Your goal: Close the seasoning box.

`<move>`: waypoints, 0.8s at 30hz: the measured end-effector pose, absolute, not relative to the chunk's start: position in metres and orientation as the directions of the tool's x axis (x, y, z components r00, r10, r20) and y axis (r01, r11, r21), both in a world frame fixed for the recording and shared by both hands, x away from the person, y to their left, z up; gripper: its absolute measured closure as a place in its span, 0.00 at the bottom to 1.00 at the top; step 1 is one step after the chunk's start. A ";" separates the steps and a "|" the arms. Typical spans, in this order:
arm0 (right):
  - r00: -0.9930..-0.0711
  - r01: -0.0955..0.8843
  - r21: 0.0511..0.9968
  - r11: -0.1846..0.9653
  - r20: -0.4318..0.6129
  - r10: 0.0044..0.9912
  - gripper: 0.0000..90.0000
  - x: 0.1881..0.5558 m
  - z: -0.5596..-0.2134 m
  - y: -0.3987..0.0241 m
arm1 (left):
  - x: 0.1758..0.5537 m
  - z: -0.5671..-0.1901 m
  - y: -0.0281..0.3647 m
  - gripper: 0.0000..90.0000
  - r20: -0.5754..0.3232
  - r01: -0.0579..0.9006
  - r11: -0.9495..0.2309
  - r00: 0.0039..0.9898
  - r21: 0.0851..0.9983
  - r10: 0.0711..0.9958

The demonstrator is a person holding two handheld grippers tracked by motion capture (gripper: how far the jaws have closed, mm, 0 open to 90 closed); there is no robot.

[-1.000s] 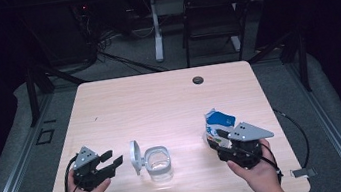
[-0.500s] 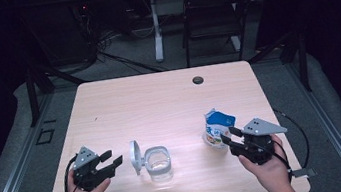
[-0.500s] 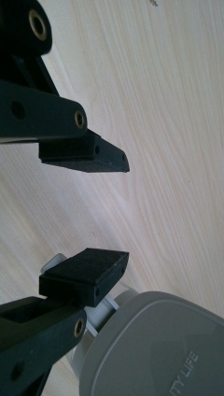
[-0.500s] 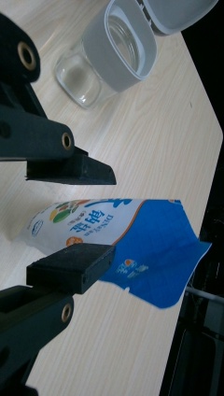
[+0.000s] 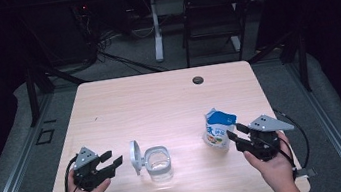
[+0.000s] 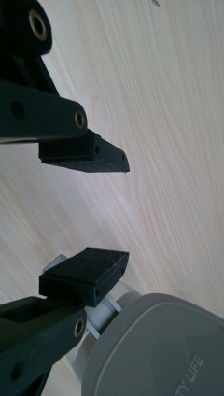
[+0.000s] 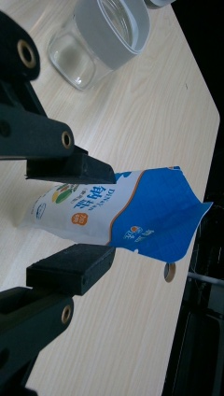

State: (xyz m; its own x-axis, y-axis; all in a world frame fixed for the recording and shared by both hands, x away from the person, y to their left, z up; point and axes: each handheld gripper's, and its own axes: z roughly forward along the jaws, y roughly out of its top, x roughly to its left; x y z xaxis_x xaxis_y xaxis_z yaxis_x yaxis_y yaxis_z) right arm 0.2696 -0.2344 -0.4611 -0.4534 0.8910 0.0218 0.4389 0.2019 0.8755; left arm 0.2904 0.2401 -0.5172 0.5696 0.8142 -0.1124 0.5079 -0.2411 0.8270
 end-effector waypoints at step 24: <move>-0.446 0.450 0.873 0.188 0.038 0.894 0.61 0.299 -0.464 -0.237 | 0.292 -0.519 0.242 0.56 -0.112 0.521 -0.252 0.570 0.816 0.814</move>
